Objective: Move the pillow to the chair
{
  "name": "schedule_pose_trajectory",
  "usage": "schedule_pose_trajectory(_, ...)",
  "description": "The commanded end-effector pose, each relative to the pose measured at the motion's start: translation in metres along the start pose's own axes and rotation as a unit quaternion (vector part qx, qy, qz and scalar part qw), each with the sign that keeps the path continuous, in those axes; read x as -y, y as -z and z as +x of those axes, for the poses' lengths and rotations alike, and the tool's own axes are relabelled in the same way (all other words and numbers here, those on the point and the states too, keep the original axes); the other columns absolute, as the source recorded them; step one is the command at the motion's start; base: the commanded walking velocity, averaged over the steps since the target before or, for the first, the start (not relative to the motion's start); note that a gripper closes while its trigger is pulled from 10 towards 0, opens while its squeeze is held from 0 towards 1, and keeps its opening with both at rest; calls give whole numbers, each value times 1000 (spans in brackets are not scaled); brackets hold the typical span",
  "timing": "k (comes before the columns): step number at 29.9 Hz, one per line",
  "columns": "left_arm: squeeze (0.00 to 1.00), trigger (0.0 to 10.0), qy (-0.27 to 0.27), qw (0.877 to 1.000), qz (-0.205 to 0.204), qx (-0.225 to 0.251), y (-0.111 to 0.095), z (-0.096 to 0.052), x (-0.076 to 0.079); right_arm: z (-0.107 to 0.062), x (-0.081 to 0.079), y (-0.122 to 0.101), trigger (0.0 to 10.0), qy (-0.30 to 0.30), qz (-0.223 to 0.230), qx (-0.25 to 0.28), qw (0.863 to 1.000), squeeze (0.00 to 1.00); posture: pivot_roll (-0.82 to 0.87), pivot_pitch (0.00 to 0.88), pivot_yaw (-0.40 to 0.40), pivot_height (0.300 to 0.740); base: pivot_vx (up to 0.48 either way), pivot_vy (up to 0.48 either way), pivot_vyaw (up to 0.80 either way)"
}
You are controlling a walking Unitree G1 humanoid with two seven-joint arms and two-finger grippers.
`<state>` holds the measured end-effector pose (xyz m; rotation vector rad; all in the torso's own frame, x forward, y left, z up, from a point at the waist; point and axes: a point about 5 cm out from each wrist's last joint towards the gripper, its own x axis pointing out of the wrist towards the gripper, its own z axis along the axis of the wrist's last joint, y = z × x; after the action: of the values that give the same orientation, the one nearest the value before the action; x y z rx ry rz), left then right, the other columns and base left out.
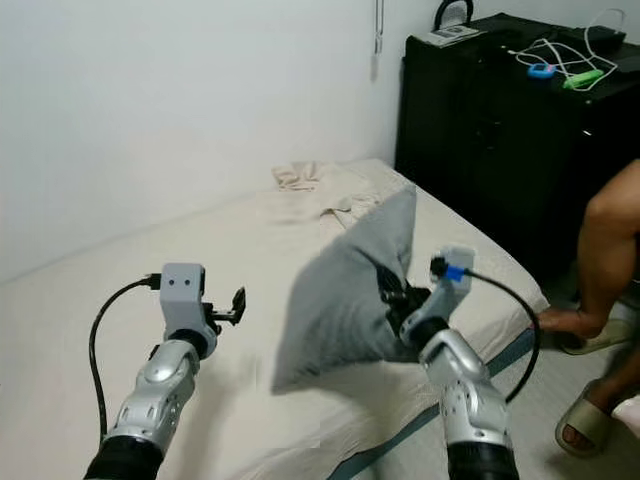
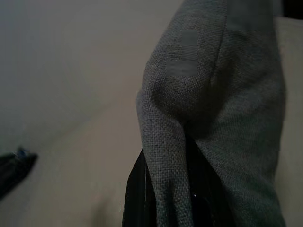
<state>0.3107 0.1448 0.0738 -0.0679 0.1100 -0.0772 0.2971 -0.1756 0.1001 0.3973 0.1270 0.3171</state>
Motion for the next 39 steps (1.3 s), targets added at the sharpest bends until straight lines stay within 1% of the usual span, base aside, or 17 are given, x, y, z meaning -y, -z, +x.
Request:
schedule_pose_trajectory(1, 0, 10000, 1, 1000, 7, -2, 4, -4, -3, 8, -20, -11, 10000, -53, -14, 33, 998, 0, -128, 7, 59, 740, 0, 0, 644)
schedule_pose_trajectory(19, 0, 10000, 29, 999, 15, -10, 7, -6, 6, 10, -28, -4, 10000, -67, -12, 32, 997, 0, -121, 8, 62, 740, 0, 0, 648)
schedule_pose_trajectory(29, 0, 10000, 46, 999, 14, -11, 8, -5, 11, 10, -28, -3, 10000, -68, -13, 30, 997, 0, -125, 5, 64, 740, 0, 0, 648)
schedule_pose_trajectory(31, 0, 10000, 55, 998, 18, -9, 7, -6, 15, 10, -29, -2, 10000, -69, -12, 29, 997, 0, -126, 6, 65, 740, 0, -472, 650)
schedule_pose_trajectory(34, 0, 10000, 46, 999, 14, -12, 8, -5, 15, 10, -29, -1, 10000, -69, -10, 29, 997, 0, -129, 10, 67, 740, 0, -170, 648)
schedule_pose_trajectory(39, 0, 10000, 47, 999, 12, -15, 9, -5, 15, 9, -28, 0, 10000, -66, -11, 29, 997, 0, -129, 13, 68, 740, 0, 0, 647)
